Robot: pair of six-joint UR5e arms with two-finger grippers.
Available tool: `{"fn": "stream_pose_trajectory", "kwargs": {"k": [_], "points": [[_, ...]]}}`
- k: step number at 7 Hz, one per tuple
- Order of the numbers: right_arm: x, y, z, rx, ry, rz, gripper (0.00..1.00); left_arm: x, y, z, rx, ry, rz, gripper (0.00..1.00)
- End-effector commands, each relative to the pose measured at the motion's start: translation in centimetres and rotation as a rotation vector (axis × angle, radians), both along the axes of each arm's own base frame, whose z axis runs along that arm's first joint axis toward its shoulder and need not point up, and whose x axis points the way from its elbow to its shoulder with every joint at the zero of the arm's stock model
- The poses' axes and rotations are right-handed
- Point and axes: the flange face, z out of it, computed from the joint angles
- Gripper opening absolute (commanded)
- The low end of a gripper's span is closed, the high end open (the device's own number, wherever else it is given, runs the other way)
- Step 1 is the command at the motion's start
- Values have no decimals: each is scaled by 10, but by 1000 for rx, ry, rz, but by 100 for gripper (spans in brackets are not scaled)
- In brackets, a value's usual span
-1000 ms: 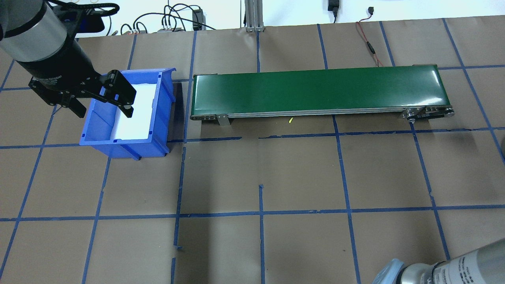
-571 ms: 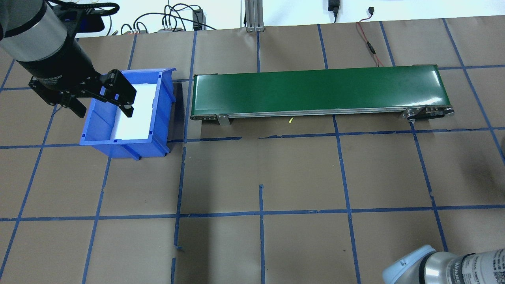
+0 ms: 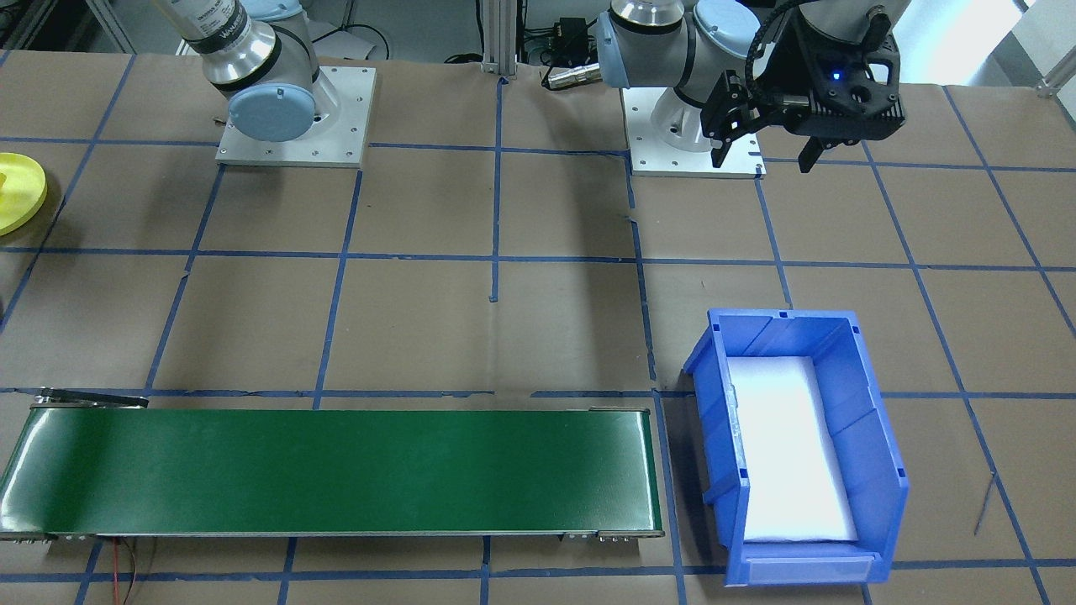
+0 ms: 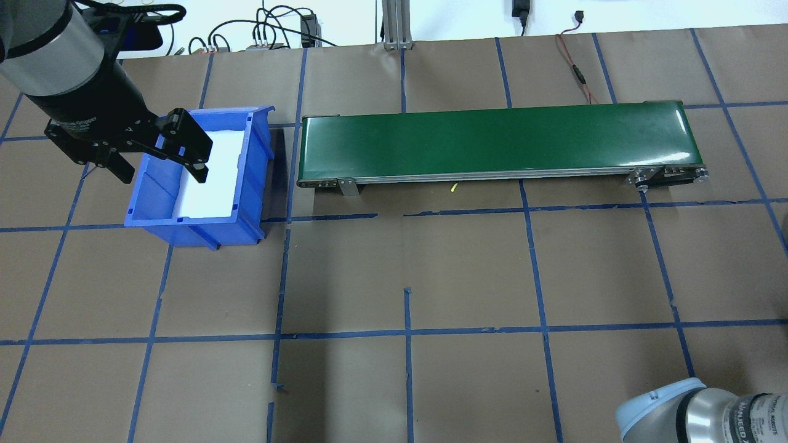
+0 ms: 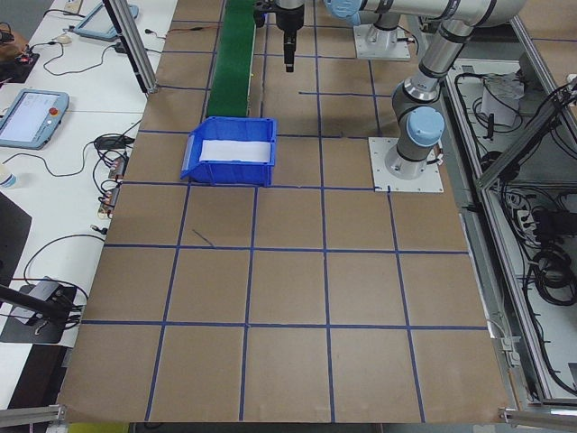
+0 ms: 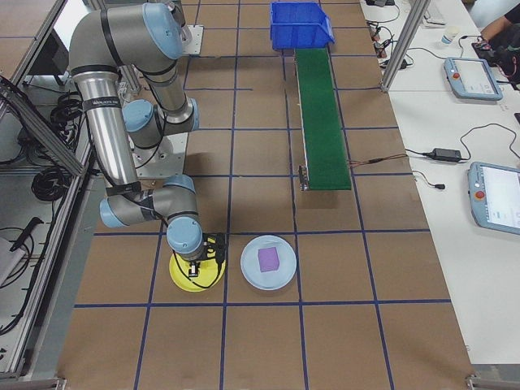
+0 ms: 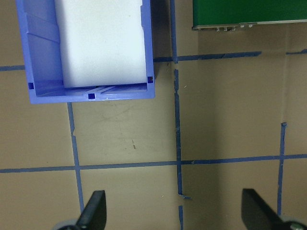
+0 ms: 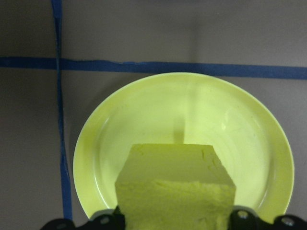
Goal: Move block left to right into plate
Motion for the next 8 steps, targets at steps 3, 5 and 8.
{"fn": "stream_pose_trajectory", "kwargs": {"k": [3,5,8], "points": [[-1,-7,37,-46,60,5,100,1,0,0,0,0,2,100],[24,-67,124,-60,45,114,100,1,0,0,0,2,2,100],[126,-145,250,-45,31,199,99,1,0,0,0,0,0,100]]}}
